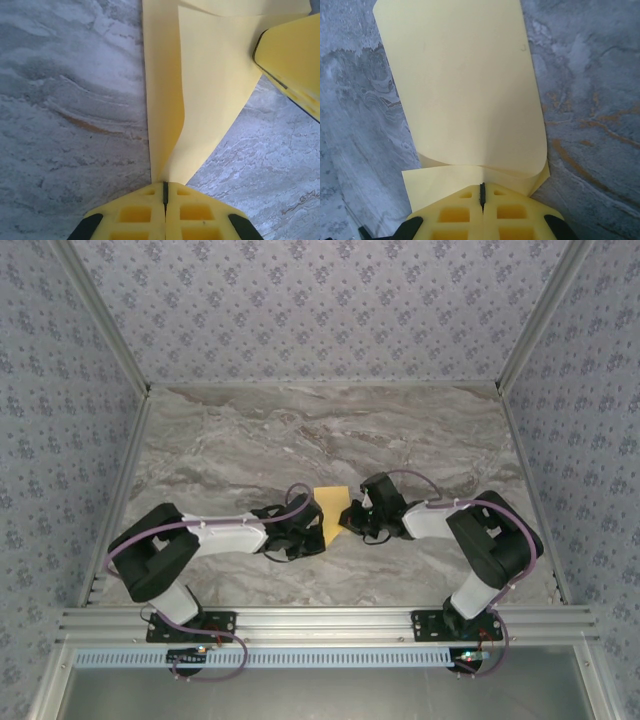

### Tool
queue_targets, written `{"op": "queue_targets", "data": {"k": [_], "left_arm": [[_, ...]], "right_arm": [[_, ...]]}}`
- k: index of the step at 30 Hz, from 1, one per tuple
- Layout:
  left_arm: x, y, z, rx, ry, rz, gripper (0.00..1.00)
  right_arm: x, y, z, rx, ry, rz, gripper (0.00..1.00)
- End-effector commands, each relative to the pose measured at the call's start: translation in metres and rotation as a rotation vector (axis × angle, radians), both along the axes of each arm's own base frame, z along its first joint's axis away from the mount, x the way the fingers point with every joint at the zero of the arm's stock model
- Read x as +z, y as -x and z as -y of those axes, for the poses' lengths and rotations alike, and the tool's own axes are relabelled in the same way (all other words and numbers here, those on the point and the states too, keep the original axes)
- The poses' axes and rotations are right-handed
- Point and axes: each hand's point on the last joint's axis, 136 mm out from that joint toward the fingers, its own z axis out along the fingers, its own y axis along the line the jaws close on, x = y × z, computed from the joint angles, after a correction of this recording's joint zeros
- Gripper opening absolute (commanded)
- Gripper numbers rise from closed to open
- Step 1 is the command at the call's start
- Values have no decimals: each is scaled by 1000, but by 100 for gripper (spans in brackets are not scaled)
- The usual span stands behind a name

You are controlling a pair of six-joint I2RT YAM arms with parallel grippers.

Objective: Fold a paper plane with a square sheet of paper (pick it up from the middle)

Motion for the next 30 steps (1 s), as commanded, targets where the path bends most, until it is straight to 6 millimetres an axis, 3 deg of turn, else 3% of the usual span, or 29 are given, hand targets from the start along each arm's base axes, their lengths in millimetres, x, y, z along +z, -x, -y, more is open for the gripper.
{"op": "queue_targets", "data": {"k": [1, 5, 8, 14, 21, 30], "left_arm": [[-23, 11, -19, -3, -110, -66, 6], [-25, 12, -23, -1, -133, -69, 5], [-24, 11, -23, 2, -132, -70, 4], [-25, 12, -24, 5, -133, -73, 3], [-24, 12, -23, 6, -130, -73, 2], [-23, 12, -23, 6, -127, -72, 1]], "right_arm": [[-5, 9, 16, 57, 95, 6, 0], [26, 9, 5, 156, 55, 125, 0], [33, 19, -3, 222, 34, 148, 0], [21, 37, -21, 282, 34, 116, 0], [16, 38, -41, 308, 4, 105, 0], [0, 36, -31, 268, 59, 73, 0]]}}
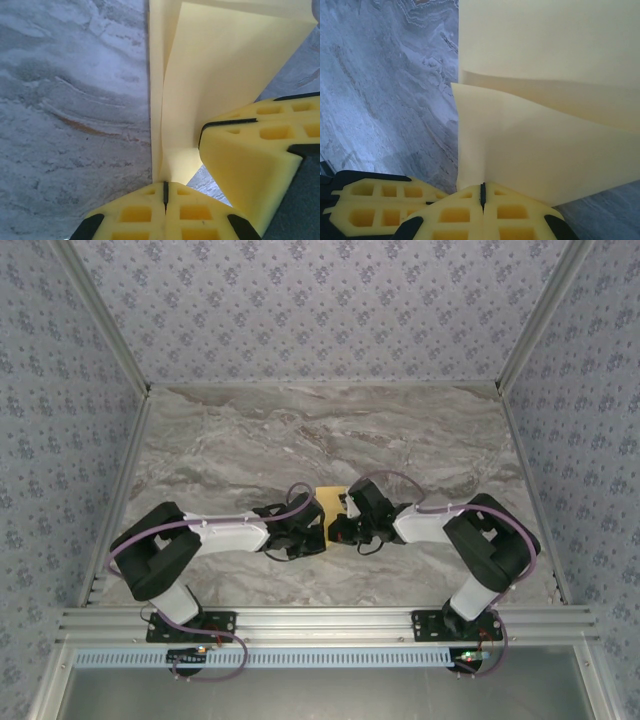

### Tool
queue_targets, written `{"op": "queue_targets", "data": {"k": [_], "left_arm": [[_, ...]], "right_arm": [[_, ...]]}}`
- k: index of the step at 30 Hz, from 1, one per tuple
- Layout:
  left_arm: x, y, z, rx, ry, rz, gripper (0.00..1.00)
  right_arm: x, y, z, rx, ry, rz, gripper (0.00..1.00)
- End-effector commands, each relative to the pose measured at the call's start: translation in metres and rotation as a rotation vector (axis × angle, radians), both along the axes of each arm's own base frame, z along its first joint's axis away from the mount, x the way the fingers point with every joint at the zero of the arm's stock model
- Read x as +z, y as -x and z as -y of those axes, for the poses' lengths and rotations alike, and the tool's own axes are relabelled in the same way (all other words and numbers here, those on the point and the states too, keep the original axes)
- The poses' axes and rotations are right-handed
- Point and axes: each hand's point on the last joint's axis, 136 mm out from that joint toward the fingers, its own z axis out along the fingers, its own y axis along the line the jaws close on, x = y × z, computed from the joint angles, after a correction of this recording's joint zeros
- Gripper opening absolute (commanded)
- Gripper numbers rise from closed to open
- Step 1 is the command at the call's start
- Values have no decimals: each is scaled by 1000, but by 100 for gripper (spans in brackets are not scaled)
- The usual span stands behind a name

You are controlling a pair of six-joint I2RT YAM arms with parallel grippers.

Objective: Fold a paper plane with a square sheet of paper (pick it up from the middle)

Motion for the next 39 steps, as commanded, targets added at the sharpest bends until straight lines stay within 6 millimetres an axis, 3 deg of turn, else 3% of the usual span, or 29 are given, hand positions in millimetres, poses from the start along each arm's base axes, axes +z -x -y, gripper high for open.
{"op": "queue_targets", "data": {"k": [1, 5, 12, 15, 21, 26, 33, 39], "left_arm": [[-22, 12, -24, 6, -116, -60, 1], [-17, 11, -21, -2, -104, -50, 2], [26, -2, 3, -38, 59, 53, 6], [33, -5, 10, -40, 107, 65, 7], [18, -5, 11, -40, 85, 31, 5], [1, -1, -2, -17, 19, 8, 3], [-7, 0, -10, -9, -25, 2, 1], [-6, 1, -13, -10, -31, 4, 1]], "right_arm": [[-6, -6, 5, -36, 38, -6, 0], [-14, -6, 13, -50, 81, -13, 0], [-14, -3, 11, -38, 71, -27, 0], [-13, -3, 9, -34, 63, -29, 0], [-12, -4, 7, -36, 48, -36, 0], [-10, -6, 6, -37, 34, -36, 0], [1, -12, 4, -28, -13, -11, 0], [18, -31, 24, -108, -5, 46, 0]]}}
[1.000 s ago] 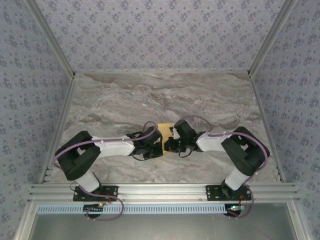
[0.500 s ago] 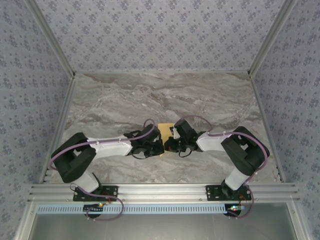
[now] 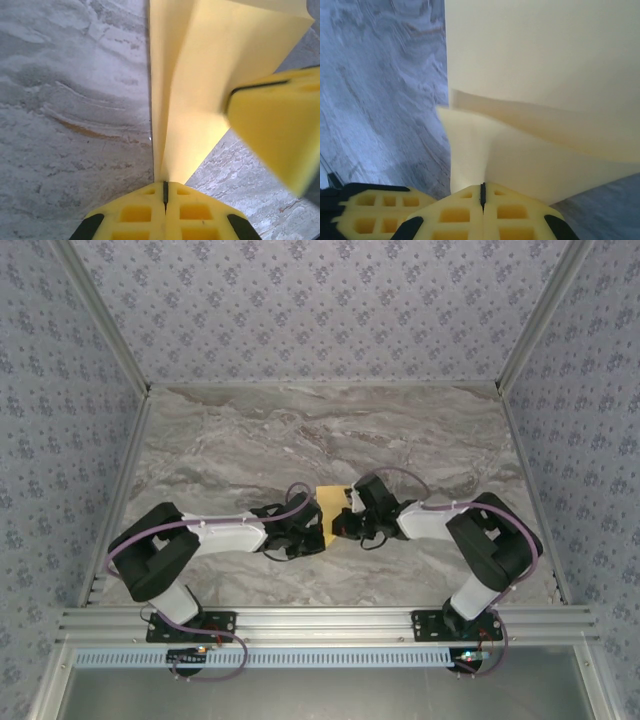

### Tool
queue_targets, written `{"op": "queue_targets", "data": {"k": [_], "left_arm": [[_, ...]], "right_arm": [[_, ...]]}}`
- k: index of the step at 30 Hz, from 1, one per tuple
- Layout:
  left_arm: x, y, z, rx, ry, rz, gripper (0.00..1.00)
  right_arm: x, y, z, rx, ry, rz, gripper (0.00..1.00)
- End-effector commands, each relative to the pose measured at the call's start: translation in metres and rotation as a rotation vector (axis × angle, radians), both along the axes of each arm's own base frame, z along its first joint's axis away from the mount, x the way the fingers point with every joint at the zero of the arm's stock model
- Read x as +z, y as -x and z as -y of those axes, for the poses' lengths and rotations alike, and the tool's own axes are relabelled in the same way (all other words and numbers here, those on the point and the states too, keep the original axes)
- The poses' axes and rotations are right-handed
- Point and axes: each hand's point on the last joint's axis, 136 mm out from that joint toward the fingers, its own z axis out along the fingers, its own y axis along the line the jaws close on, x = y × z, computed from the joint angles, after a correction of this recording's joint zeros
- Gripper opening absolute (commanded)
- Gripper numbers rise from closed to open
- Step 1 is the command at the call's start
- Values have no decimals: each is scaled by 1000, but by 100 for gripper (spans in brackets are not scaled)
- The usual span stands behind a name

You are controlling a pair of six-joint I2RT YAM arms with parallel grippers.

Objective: Fold a paper plane with a square sheet of paper (pick it up from the middle)

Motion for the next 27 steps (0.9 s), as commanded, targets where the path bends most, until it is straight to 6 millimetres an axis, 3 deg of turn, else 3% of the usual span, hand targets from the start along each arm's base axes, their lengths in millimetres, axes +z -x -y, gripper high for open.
{"op": "queue_targets", "data": {"k": [1, 5, 13, 22, 27], "left_arm": [[-6, 2, -12, 0, -49, -4, 1], [9, -5, -5, -7, -5, 26, 3], [48, -33, -2, 9, 95, 107, 18], [50, -42, 3, -13, 131, 110, 37], [43, -52, 5, -33, 134, 114, 40]], "right_arm": [[9, -13, 17, -58, 29, 40, 0], [6, -21, 28, -92, 47, 30, 0], [4, -24, 21, -75, 35, 17, 1], [0, -24, 18, -69, 31, 6, 2], [1, -23, 17, -64, 25, 5, 2]]}}
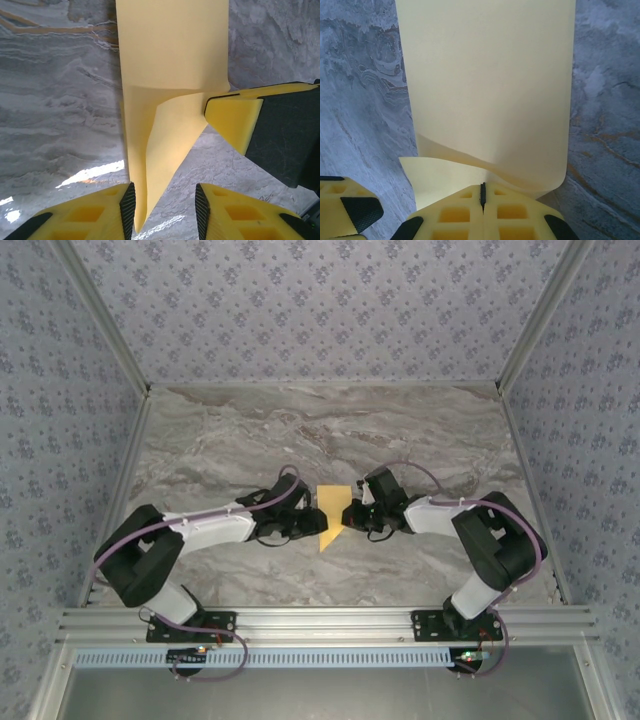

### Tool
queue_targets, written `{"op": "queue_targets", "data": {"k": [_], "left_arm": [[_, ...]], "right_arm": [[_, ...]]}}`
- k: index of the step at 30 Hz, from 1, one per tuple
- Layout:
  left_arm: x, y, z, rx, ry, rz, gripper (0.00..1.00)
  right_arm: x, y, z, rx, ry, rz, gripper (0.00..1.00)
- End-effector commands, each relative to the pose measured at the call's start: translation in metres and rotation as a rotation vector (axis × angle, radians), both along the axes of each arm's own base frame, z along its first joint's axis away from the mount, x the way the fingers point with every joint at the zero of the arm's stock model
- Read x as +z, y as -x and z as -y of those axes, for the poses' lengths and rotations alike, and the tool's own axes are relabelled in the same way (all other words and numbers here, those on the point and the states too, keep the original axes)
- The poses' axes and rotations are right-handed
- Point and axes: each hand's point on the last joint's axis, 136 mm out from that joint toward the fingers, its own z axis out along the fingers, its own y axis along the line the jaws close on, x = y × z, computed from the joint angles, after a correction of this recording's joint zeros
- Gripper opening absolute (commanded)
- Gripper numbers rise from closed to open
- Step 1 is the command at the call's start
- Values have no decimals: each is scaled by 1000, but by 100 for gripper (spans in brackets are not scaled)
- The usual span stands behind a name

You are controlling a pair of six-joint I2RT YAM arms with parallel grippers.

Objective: Fold a paper plane with a square sheet of paper (pick it up from the middle)

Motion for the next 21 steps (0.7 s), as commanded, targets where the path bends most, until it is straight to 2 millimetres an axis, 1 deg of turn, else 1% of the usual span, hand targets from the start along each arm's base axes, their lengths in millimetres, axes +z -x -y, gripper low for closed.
{"op": "queue_targets", "data": {"k": [1, 6, 12, 18, 21], "left_arm": [[8, -16, 10, -36, 41, 35, 40], [3, -27, 15, -57, 35, 38, 39], [-4, -31, 20, -84, 32, 23, 31], [-13, -33, 17, -86, 4, 11, 22], [-15, -35, 13, -79, -17, 14, 20]], "right_arm": [[4, -2, -7, 23, -11, 7, 2], [9, -2, -7, 23, -16, 16, 1], [15, -1, -6, 24, -20, 26, 2], [16, -1, -6, 24, -23, 26, 2], [16, -1, -6, 24, -24, 25, 2]]}}
